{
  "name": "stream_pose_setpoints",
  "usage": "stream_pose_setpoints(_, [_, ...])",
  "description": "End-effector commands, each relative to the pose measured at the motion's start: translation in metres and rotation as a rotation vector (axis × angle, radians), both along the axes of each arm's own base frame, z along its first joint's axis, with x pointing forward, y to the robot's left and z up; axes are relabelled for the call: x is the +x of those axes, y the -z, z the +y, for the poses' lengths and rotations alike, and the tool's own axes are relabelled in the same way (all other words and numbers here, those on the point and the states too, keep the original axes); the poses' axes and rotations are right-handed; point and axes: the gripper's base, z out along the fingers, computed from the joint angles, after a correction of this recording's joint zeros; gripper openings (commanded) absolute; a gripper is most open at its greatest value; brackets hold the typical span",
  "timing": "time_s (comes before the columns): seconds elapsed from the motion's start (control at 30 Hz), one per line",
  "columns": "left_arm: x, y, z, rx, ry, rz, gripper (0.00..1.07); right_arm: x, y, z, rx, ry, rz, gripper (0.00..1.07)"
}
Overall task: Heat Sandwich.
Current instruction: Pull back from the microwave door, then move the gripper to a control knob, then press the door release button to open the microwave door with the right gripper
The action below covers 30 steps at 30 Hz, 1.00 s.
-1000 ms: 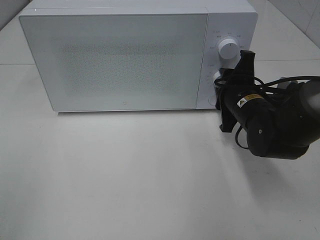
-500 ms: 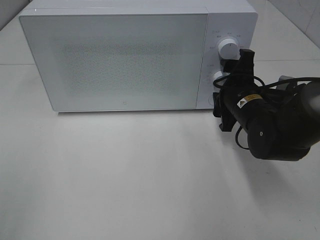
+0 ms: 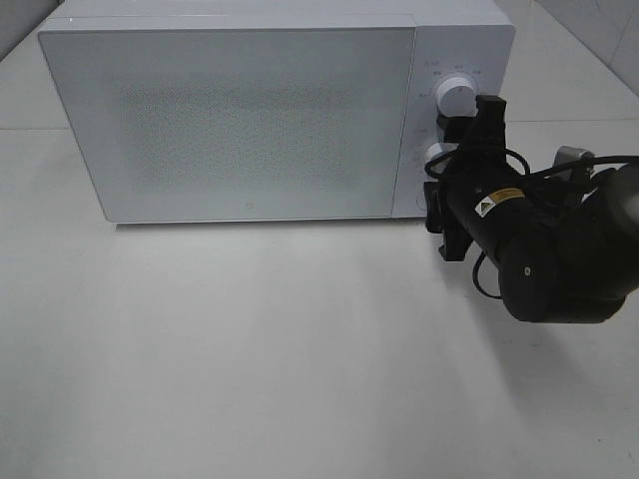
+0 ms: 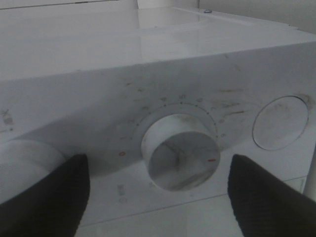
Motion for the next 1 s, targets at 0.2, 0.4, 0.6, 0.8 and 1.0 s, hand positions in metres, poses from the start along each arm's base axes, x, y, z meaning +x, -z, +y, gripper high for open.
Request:
stream_pose_setpoints(0.2, [-0.004, 0.000, -0.001, -0.006, 0.002, -0.033, 1.01, -0.021, -0.016, -0.010, -0.033, -0.040, -0.094, 0.76])
stream_pose_setpoints(0.4, [-0.004, 0.000, -0.001, -0.006, 0.002, -0.033, 1.01, -0.037, -0.020, -0.015, -0.044, -0.069, -0.063, 0.76])
stream_pose_setpoints(0.6, [-0.004, 0.000, -0.001, -0.006, 0.002, -0.033, 1.01, -0.055, -0.024, -0.021, -0.058, -0.104, 0.007, 0.76])
stream_pose_setpoints(0.8, [-0.004, 0.000, -0.001, -0.006, 0.002, -0.033, 1.01, -0.071, -0.031, -0.023, -0.118, -0.179, 0.092, 0.76])
stream_pose_setpoints(1.0, [-0.004, 0.000, -0.001, -0.006, 0.002, -0.033, 1.01, -0.081, -0.034, -0.023, -0.257, -0.261, 0.205, 0.76])
